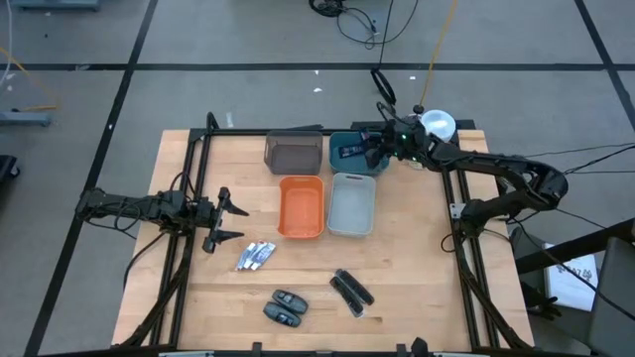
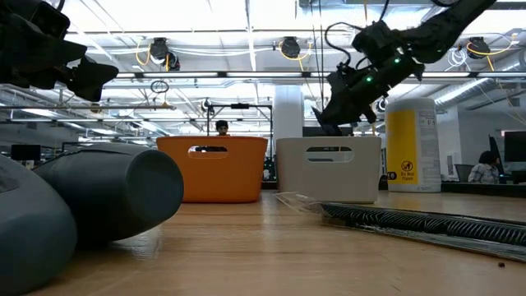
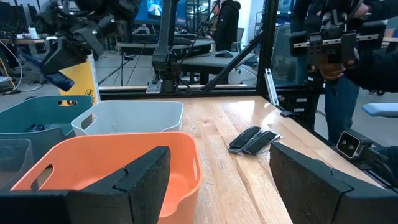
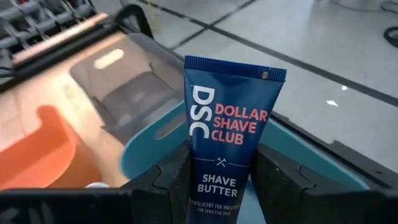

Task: Pick & Place Travel size toiletries
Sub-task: Put the blue shave cream into the dark blue bin

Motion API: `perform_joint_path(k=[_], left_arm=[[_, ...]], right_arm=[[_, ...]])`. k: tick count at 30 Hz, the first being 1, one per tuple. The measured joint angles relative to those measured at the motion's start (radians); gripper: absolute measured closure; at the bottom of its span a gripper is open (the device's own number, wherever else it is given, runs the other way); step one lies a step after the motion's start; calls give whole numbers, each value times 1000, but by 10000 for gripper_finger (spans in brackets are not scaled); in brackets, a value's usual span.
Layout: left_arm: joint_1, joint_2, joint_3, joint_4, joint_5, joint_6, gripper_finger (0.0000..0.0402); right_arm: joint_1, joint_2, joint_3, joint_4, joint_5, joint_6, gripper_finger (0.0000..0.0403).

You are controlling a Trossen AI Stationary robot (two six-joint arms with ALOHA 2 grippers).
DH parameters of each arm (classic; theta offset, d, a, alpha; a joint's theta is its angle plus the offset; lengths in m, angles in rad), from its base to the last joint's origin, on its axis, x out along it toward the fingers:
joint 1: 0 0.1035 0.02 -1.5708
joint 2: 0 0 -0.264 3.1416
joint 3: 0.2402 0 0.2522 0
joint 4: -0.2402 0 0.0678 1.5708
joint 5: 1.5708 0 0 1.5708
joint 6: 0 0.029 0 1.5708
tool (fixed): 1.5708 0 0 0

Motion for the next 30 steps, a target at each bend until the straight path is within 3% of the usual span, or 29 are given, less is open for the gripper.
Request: perform_joint_path(k=[10, 30], left_arm=[[0, 0, 0, 0, 0, 0, 128], [0, 0, 0, 0, 0, 0, 128]], right_arm=[[-8, 182, 268, -365, -1, -81, 261], [-5, 234, 273, -448, 2, -83, 261]])
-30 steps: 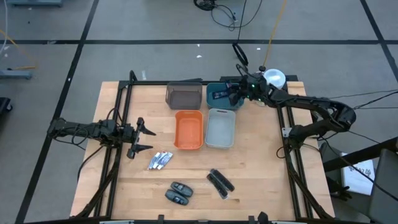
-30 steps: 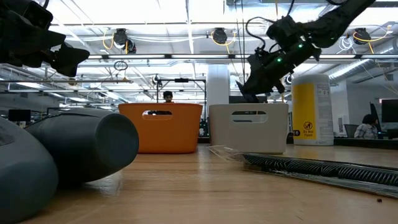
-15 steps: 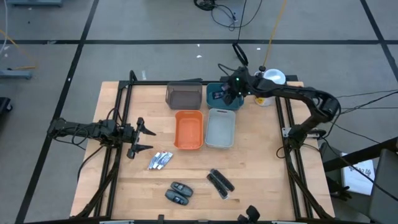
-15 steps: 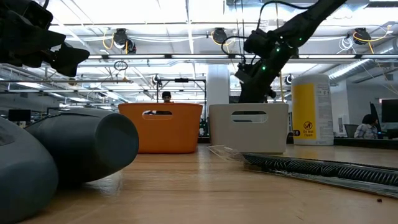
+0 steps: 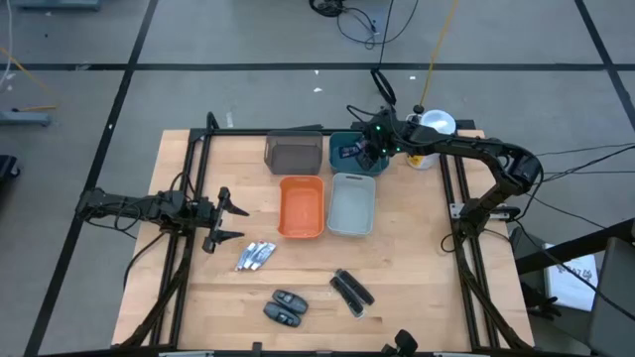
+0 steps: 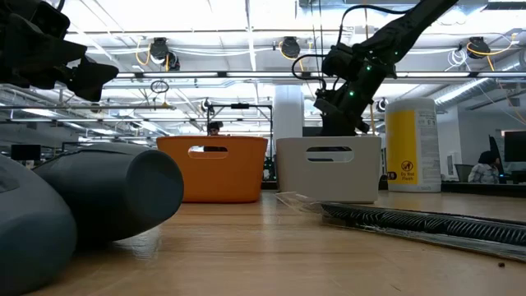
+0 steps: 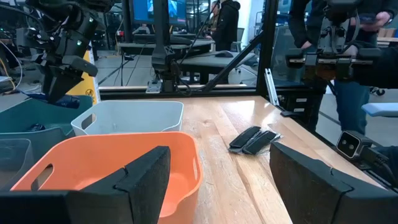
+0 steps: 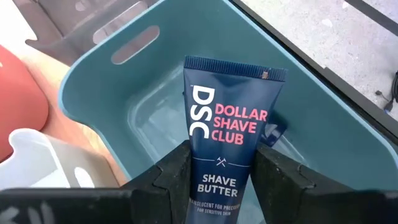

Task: Pick & Place Travel size toiletries
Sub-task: Put the blue shave cream into the dark blue bin

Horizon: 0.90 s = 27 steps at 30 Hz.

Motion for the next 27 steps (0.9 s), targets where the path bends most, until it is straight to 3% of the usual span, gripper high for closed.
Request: perform_joint_path(k=[21, 27], left_arm=[[0, 0, 0, 0, 0, 0, 128], [0, 0, 0, 0, 0, 0, 128]], right_arm=[[0, 0, 0, -22, 8, 8, 261], [0, 0, 0, -15, 60, -21, 247]])
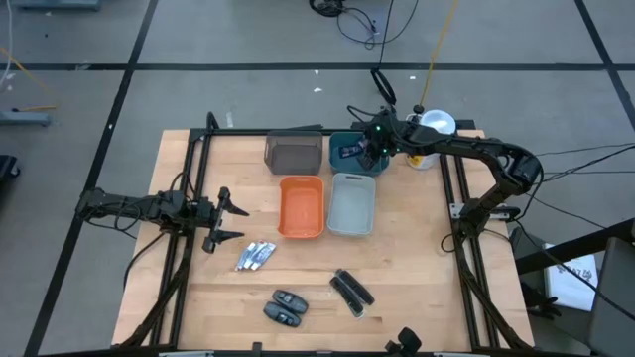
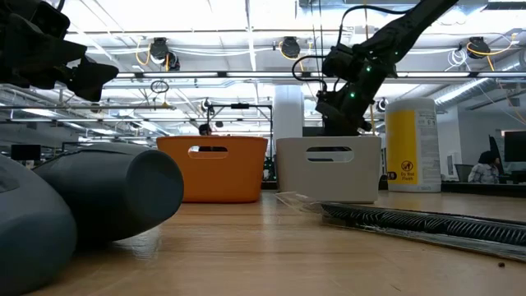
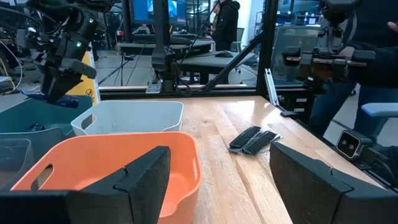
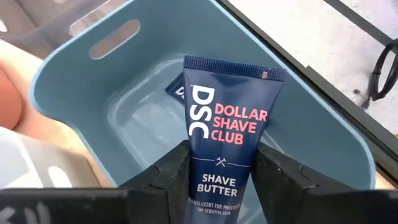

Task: Pick & Place Travel size toiletries
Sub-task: Put the blue shave cream into the dark blue bin, then put the left white toothpaste into the black transparent bin

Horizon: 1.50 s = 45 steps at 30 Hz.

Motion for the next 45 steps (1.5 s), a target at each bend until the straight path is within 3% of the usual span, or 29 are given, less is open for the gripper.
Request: perform_joint_path(k=[11, 24, 31, 45], left_arm=[[0, 0, 0, 0, 0, 0, 128], [0, 0, 0, 0, 0, 0, 128], [0, 0, 0, 0, 0, 0, 128], [0, 0, 0, 0, 0, 0, 128]], right_arm=[[0, -1, 0, 12, -2, 2, 163], [50, -99, -2, 72, -38, -3, 164], [187, -213, -31, 117, -37, -2, 171], [613, -530, -362, 533, -37, 29, 177]])
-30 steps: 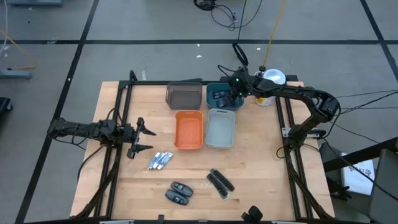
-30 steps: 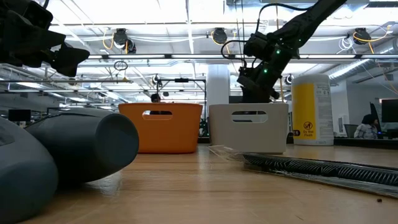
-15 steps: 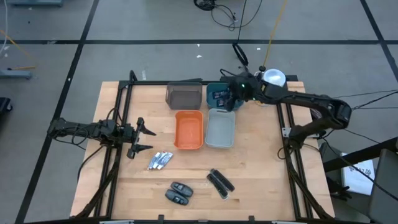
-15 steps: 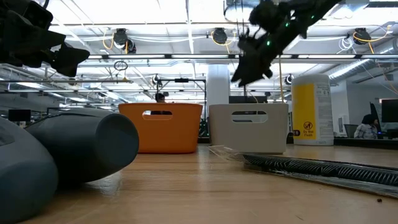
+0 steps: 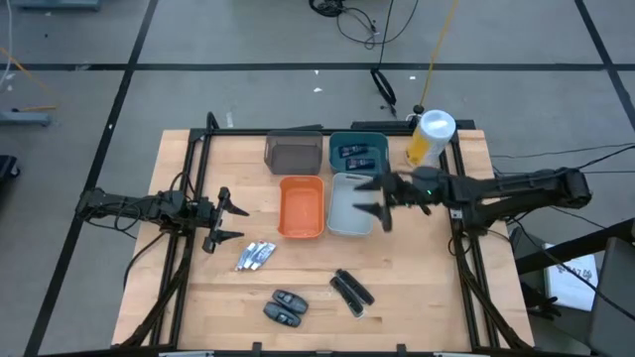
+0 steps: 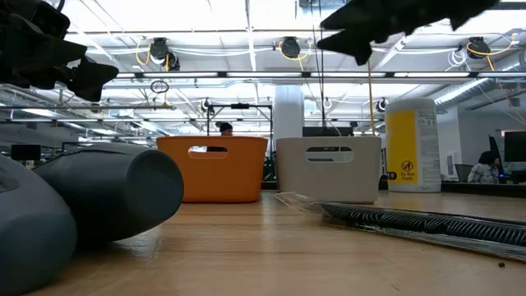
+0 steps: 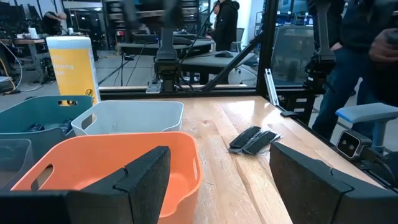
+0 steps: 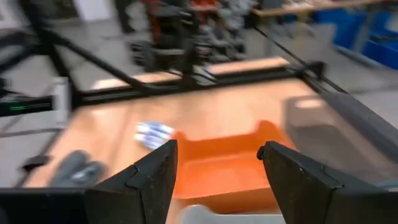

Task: Pick & Place Travel size toiletries
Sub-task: Put the left white toothpaste into the black transparent bin

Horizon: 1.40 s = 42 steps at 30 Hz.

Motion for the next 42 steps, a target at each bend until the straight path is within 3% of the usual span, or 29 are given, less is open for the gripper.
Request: perform_joint_path(k=[9, 18, 24, 32, 38, 42], left_arm=[[0, 0, 0, 4, -1, 7, 128], [0, 0, 0, 65, -48, 101, 128], [0, 0, 0, 81, -48, 59, 128], [0, 0, 0, 82, -46, -180, 128], [0, 0, 0, 73, -106, -233, 128], [0, 13, 0, 50, -133, -365, 128]], right_arm=[[176, -134, -244, 256, 31, -47, 187], [200, -354, -513, 494, 35, 19, 199], [200, -442, -604, 508, 14, 18, 200], [200, -511, -670, 507, -48, 10, 205], [200, -558, -676, 486, -48, -47, 215], [200, -593, -676, 410, -48, -56, 220]])
